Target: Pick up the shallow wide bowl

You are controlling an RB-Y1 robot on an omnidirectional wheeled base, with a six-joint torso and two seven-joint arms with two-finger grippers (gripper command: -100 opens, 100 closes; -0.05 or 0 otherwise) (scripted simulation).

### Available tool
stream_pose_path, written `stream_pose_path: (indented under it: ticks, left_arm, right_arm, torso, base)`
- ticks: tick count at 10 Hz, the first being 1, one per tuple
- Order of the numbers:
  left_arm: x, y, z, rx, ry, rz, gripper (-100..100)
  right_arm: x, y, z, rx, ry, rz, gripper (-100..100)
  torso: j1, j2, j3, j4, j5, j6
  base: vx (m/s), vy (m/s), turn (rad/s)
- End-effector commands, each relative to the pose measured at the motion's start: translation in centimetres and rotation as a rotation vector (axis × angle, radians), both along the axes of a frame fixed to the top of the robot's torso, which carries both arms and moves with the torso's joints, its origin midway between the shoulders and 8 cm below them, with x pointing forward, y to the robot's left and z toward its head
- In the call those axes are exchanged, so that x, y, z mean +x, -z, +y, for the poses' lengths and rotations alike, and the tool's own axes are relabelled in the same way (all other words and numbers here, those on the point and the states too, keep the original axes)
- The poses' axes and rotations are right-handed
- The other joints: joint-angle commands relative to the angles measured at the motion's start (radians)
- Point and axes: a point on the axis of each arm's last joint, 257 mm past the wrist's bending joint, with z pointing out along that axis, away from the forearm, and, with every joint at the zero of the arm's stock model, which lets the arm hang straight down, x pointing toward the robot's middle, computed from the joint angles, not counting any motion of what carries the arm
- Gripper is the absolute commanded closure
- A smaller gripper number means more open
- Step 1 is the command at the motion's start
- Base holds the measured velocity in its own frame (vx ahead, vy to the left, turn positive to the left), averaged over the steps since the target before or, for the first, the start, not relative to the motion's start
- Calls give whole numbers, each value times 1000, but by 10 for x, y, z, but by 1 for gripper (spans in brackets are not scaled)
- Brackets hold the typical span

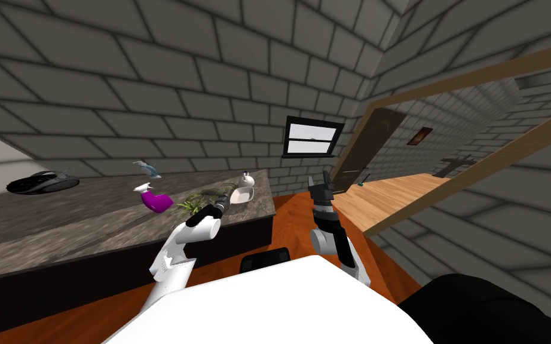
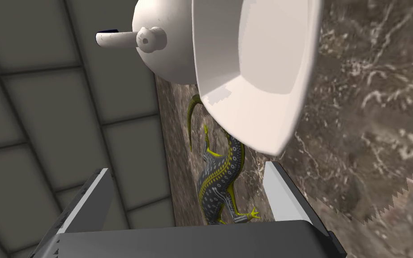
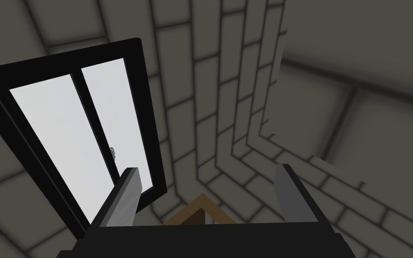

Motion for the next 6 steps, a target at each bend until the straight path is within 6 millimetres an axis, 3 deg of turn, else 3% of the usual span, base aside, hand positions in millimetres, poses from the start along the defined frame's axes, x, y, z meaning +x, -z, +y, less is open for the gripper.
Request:
stream_pose_path:
  ticks: [1, 6]
  left_arm:
    - [-1, 8, -1, -4, -4, 37, -100]
    - [-4, 33, -5, -18, -17, 157, -100]
  right_arm:
    - [0, 0, 0, 0, 0, 0, 0]
    - [0, 0, 0, 0, 0, 0, 0]
  torso:
    - [0, 0, 0, 0, 0, 0]
    - [0, 0, 0, 0, 0, 0]
  base:
    - [4, 0, -28]
    - [6, -1, -40]
